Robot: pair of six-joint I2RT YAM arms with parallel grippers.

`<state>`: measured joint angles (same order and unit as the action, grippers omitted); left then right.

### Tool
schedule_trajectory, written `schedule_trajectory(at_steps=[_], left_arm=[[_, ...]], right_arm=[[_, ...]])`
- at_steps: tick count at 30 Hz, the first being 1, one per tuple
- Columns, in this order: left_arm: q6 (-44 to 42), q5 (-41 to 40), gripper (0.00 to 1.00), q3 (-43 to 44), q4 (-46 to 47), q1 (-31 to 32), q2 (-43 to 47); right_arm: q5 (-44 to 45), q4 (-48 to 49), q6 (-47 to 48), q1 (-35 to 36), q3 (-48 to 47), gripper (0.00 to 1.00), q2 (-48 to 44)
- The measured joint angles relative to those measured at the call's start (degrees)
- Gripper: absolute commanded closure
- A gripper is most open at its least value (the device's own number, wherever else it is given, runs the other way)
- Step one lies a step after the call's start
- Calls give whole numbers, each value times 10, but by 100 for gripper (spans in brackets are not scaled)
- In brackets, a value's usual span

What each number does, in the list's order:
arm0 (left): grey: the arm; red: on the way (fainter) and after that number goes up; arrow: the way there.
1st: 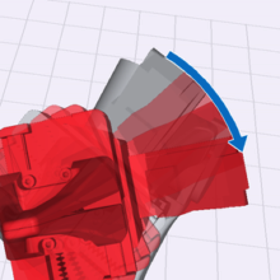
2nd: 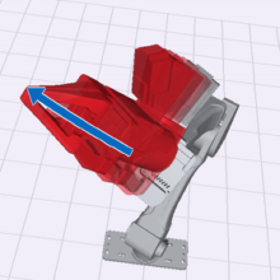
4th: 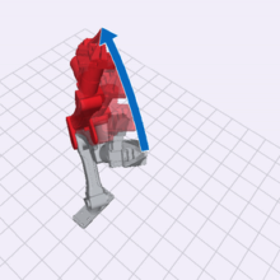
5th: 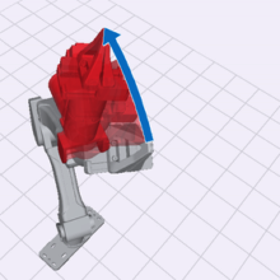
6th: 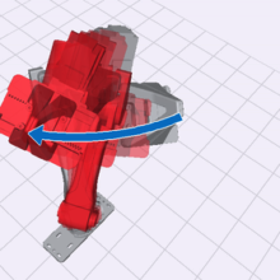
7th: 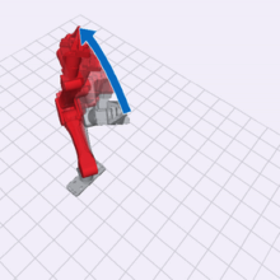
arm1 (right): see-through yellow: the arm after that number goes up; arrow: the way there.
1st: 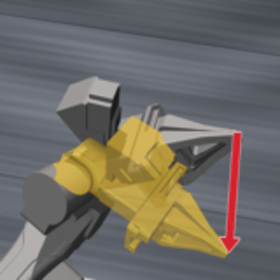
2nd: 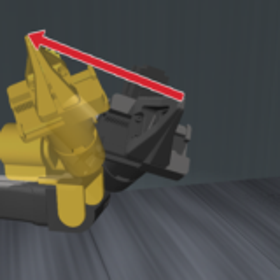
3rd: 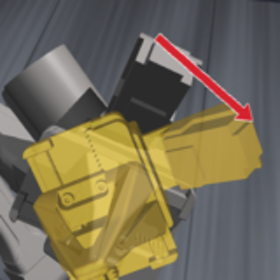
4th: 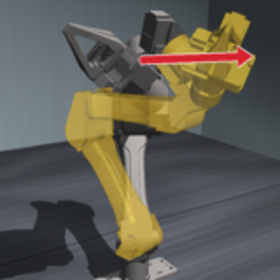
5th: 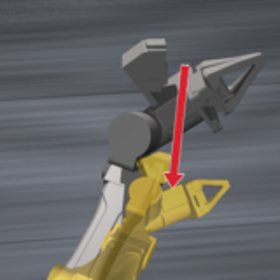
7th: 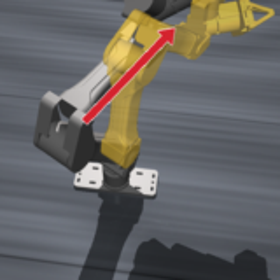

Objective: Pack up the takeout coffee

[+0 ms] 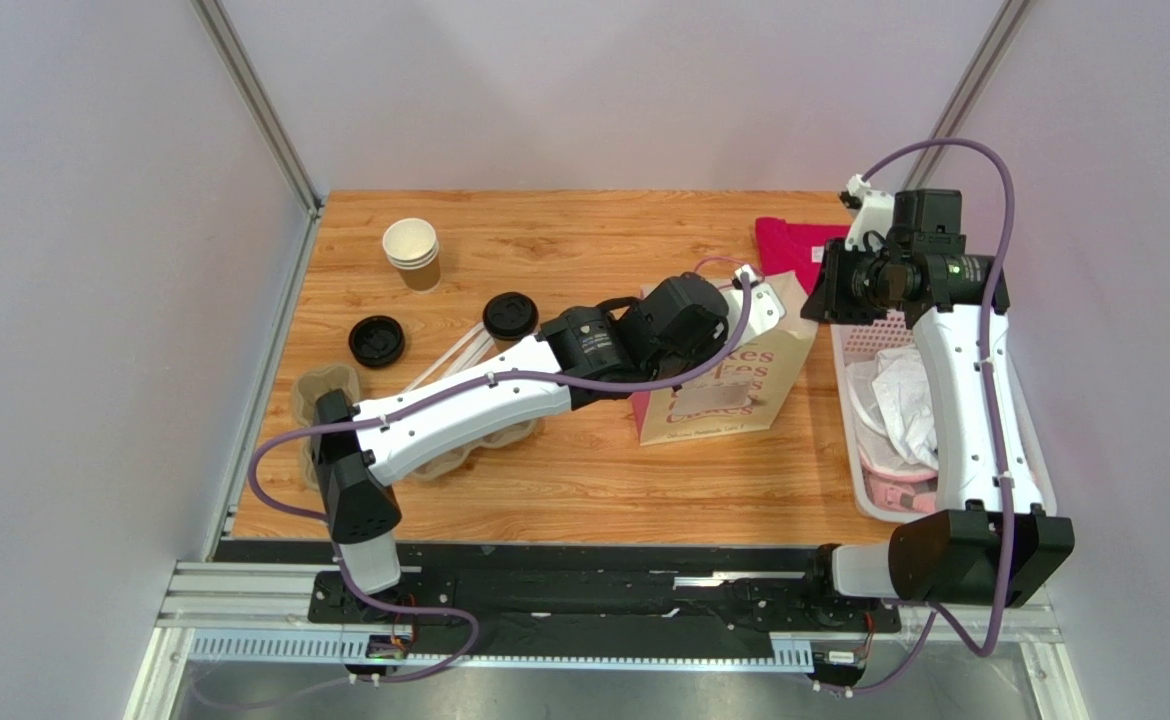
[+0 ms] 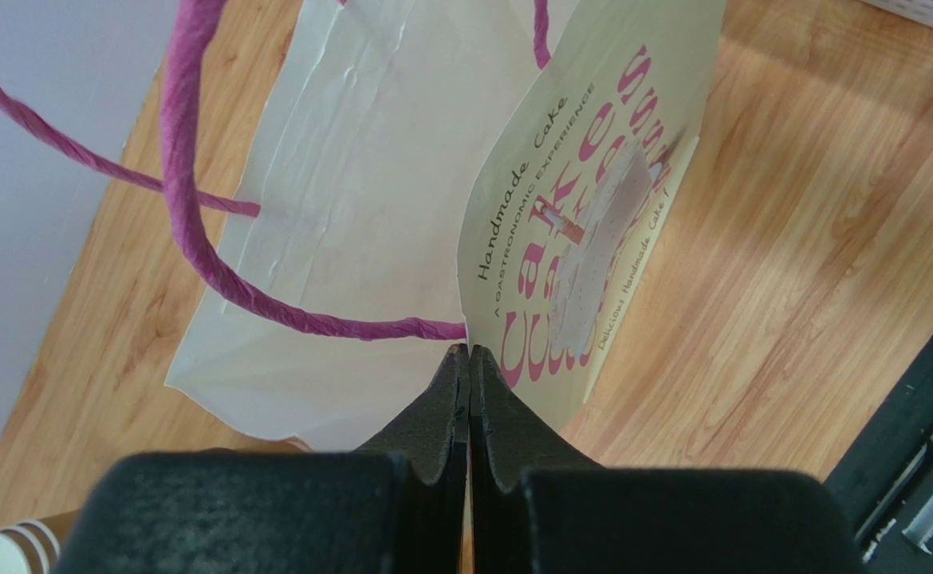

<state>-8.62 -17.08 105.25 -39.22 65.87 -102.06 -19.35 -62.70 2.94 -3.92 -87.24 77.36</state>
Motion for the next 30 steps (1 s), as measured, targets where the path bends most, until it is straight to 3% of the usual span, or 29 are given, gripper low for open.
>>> schedule_trajectory(at_steps=[2,4,5,7,8,10,16,19,23,27,30], left_arm=[[5,1,98,-4,0,3,4],[9,9,80,-6,-2,5,9],[11,22,61,-6,-7,5,12],[11,45,42,-6,-20,5,22],[12,61,20,-6,-28,5,30],[6,95,7,-7,-41,5,49],[2,272,6,-38,-65,-34,200],[2,355,7,-48,-71,-117,277],[-29,469,10,-95,-98,-278,346],[-158,567,12,-169,-163,-413,373],[-285,598,17,-216,-223,-473,367]], right_arm=[[6,1,-3,0,0,100,3],[7,5,-4,0,0,100,6],[6,7,-3,0,0,100,7],[2,12,3,0,0,100,7],[-1,14,7,0,0,100,7],[-9,18,21,0,-1,100,7],[-64,21,86,0,-16,100,23],[-104,21,132,0,-19,100,28],[-165,18,194,0,-30,100,43],[-229,-17,260,0,-88,100,94],[-269,-47,297,0,-144,100,141]])
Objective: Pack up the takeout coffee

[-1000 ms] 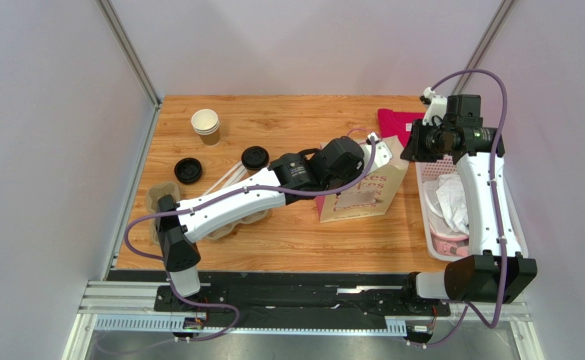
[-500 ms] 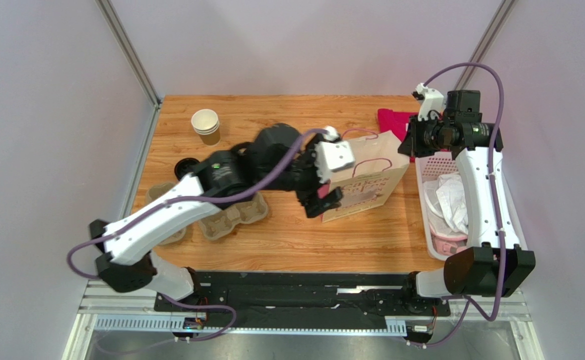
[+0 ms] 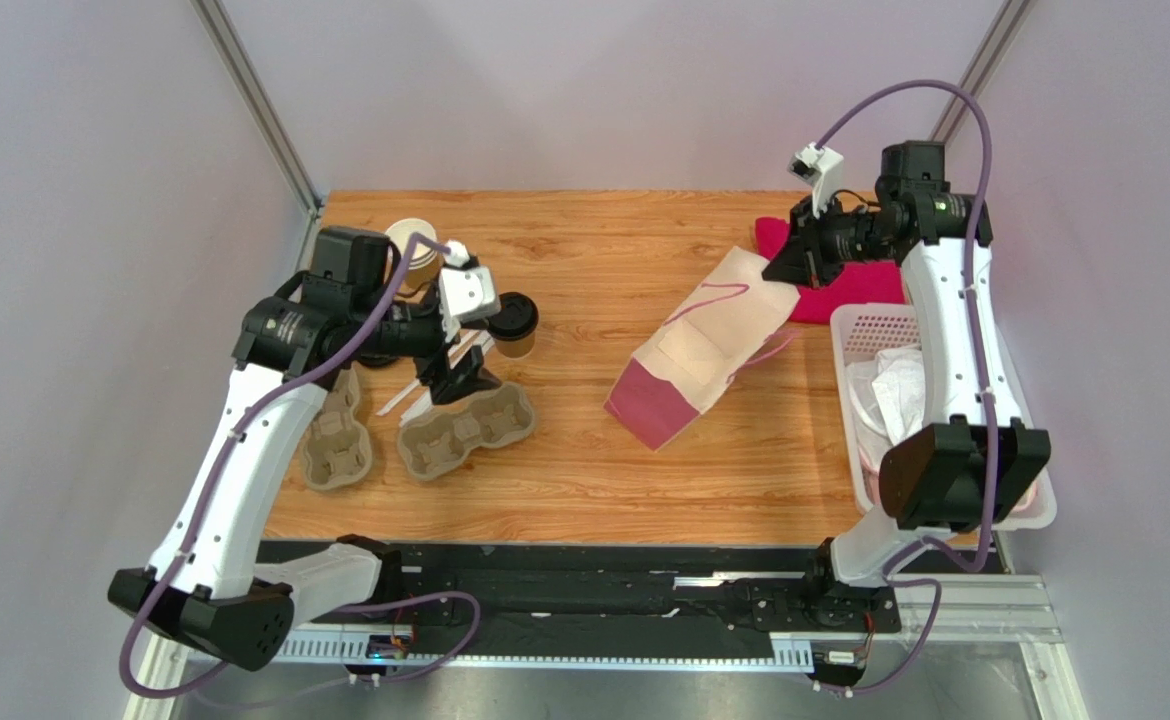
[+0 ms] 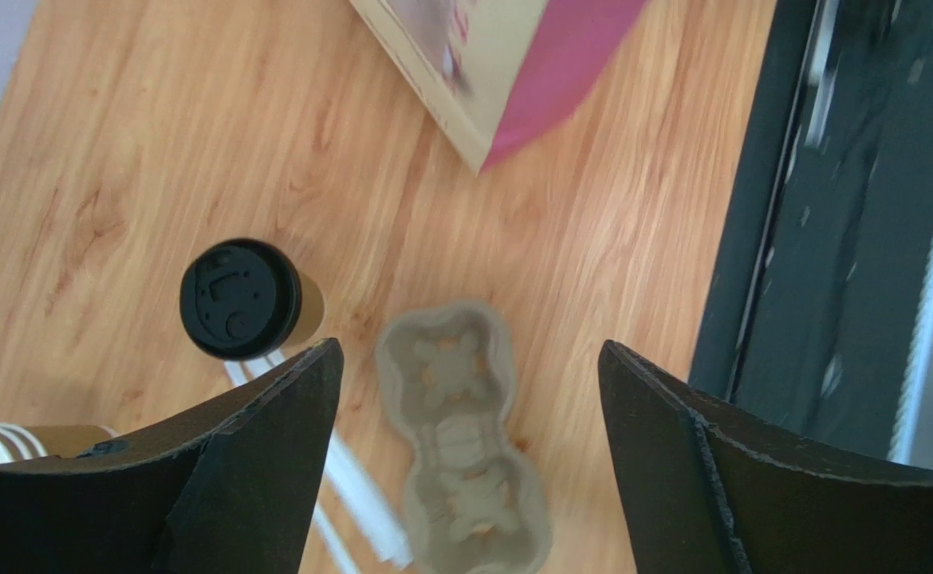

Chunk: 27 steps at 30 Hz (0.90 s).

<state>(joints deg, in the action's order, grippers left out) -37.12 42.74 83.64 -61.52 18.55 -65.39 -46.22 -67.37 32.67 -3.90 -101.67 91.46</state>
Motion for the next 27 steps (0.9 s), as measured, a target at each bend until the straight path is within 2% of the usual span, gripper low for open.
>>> schedule_trajectory(at_steps=[4,7,13,16,20,27], left_arm=[[-195,9,25,-28,-74,-14,-38],[-340,9,25,-28,-104,-14,-93],[-543,-2,33,-28,-117,-12,-208],[-613,-22,37,-18,-124,-5,-275],[-659,-49,37,-12,-121,9,-339],[-706,-100,37,-10,-93,32,-389]], right_arm=[[-28,-33,30,9,-59,100,57],[-30,-50,38,22,-80,100,86],[-17,-67,29,61,-84,100,100],[-15,-70,22,72,-89,100,100],[-13,-75,14,76,-96,100,100],[-11,-87,8,80,-108,100,106]])
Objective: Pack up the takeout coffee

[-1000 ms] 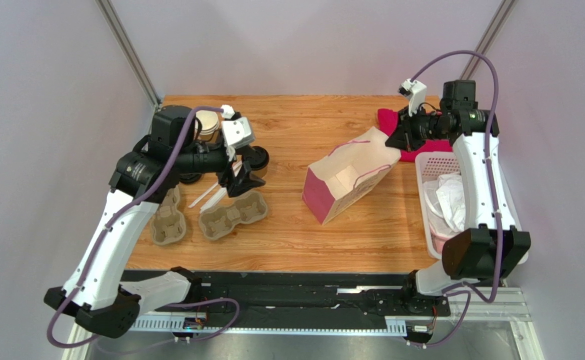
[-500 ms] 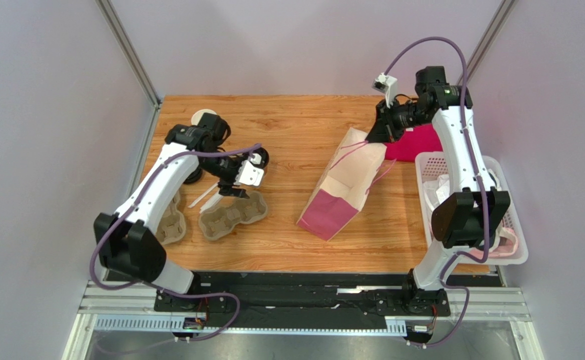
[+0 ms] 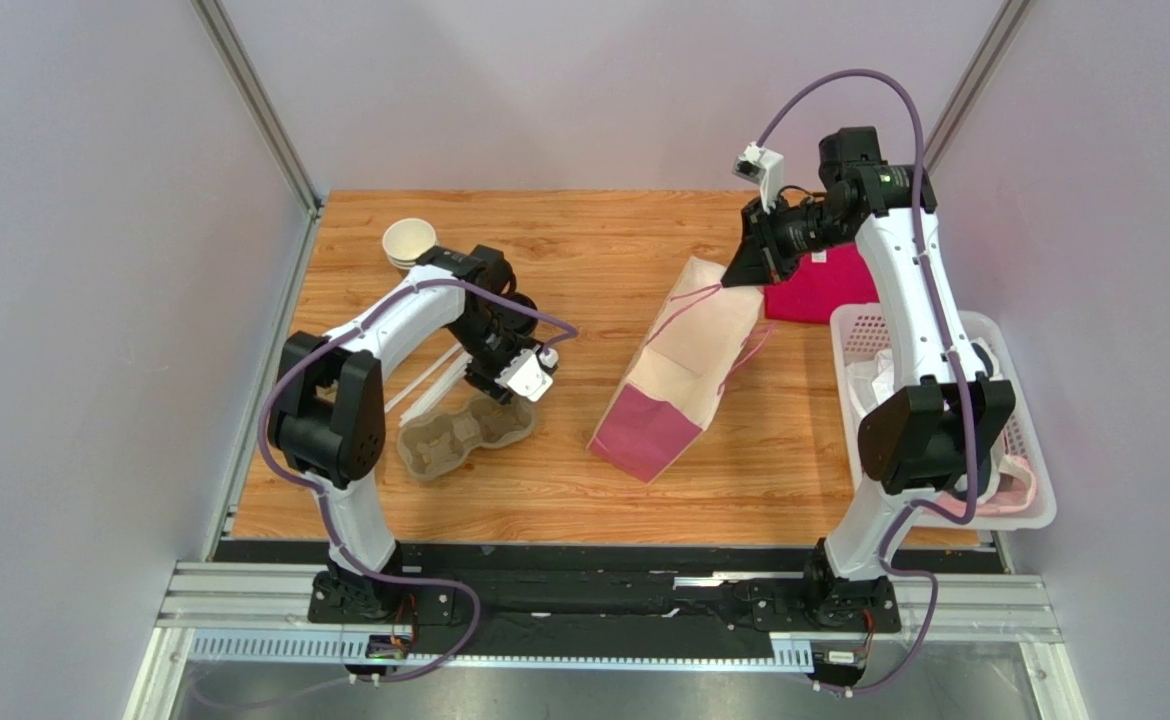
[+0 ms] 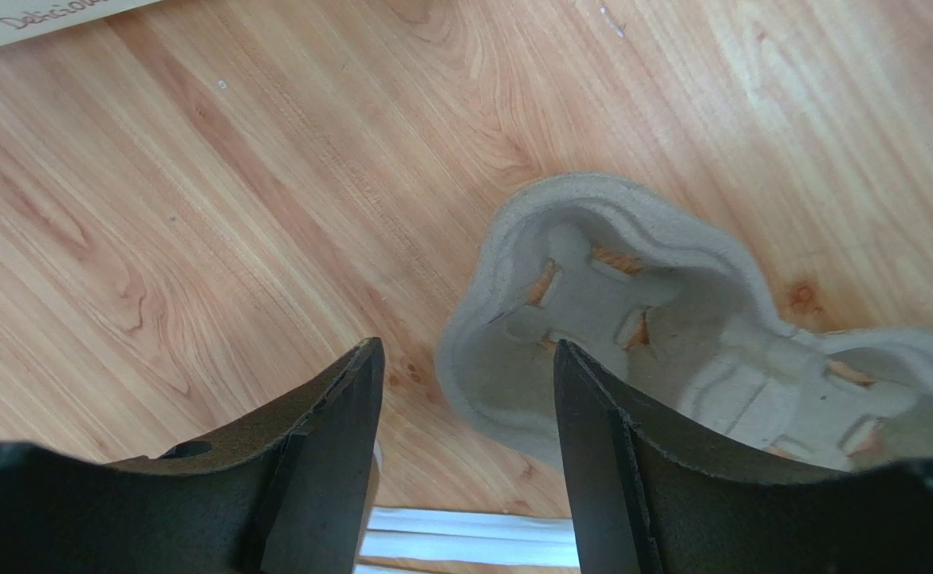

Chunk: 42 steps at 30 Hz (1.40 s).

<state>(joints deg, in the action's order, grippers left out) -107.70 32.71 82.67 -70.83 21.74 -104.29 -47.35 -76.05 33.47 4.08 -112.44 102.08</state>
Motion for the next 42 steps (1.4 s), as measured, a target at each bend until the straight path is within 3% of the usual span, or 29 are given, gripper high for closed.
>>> schedule_trajectory(at_steps=[14,21,24,31,42], left_arm=[[-39,-66,52,15,23,23,-69],[-46,-85,90,15,20,31,-72],[-46,-86,97,15,7,37,-72],[-17,-82,100,14,-10,53,-53],[217,-50,100,80,24,37,-34]], right_arm=[[10,-12,0,2,-16,100,18],[15,-13,0,3,-19,100,18],[18,-13,2,3,-24,100,18],[19,-13,5,8,-47,100,22],[22,-13,31,29,-59,100,29]])
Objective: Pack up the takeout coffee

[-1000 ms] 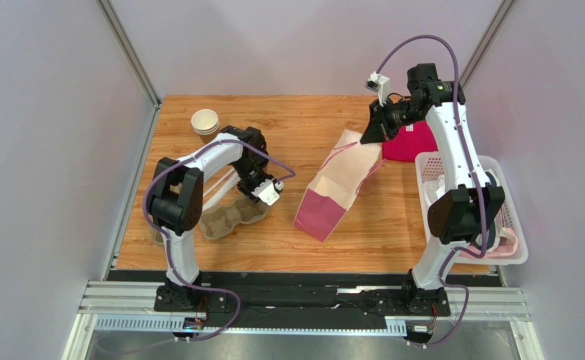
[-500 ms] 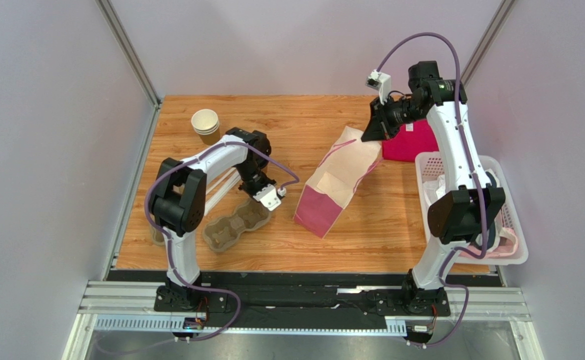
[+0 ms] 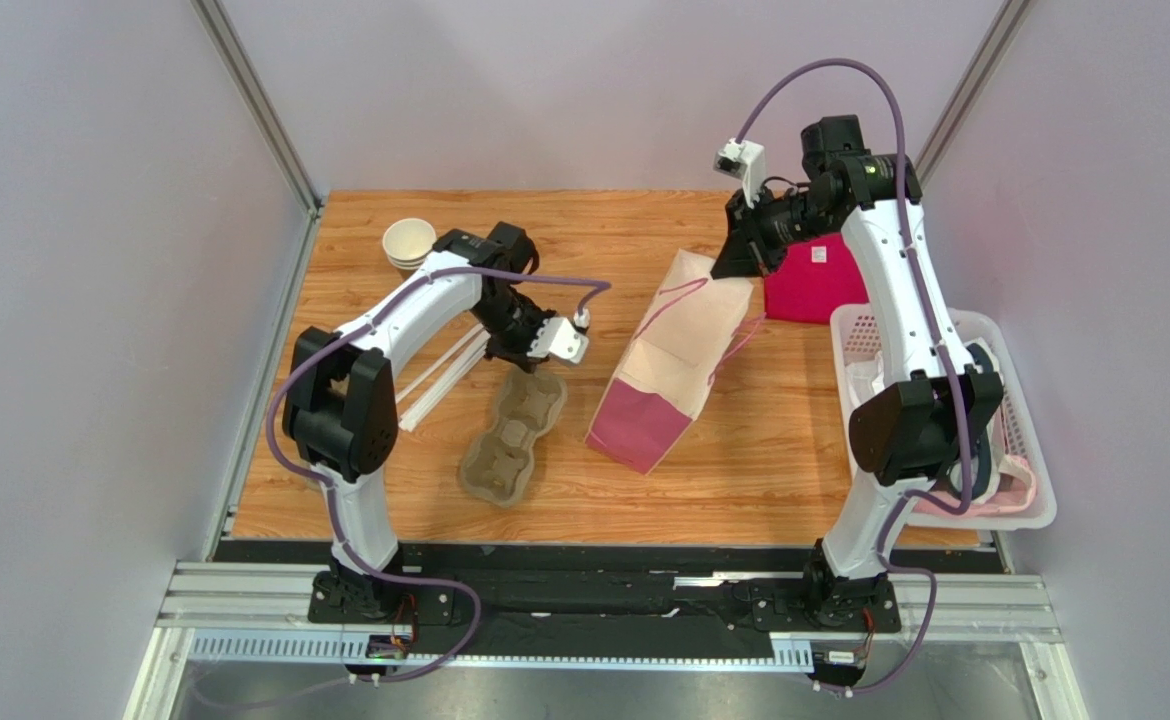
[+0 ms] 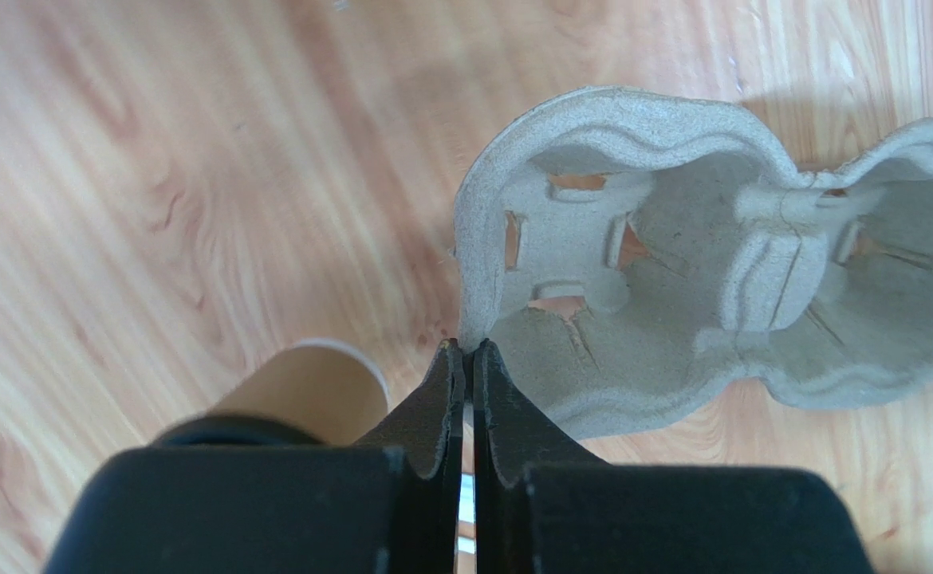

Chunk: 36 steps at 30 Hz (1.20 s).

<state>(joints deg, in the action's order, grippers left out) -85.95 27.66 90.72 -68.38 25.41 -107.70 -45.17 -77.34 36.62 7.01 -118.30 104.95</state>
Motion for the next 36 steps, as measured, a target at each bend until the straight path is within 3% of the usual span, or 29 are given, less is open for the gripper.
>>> schedule_trajectory(at_steps=[5,11,18,23,29,36], left_arm=[[87,21,100,12,7,-23,17],[170,42,100,31,-21,-55,104],[328,63,100,166,-29,-134,211],[445,47,100,261,6,-131,274],[579,-22,100,410,84,-73,302],[612,-183,100,471,128,132,306]], right_arm=[[13,0,20,13,-2,100,1],[22,0,41,35,-15,100,1],[32,0,44,58,-15,100,-5],[52,0,25,77,-4,100,-36],[108,2,-29,115,5,100,-73],[210,32,-103,158,40,100,-83]])
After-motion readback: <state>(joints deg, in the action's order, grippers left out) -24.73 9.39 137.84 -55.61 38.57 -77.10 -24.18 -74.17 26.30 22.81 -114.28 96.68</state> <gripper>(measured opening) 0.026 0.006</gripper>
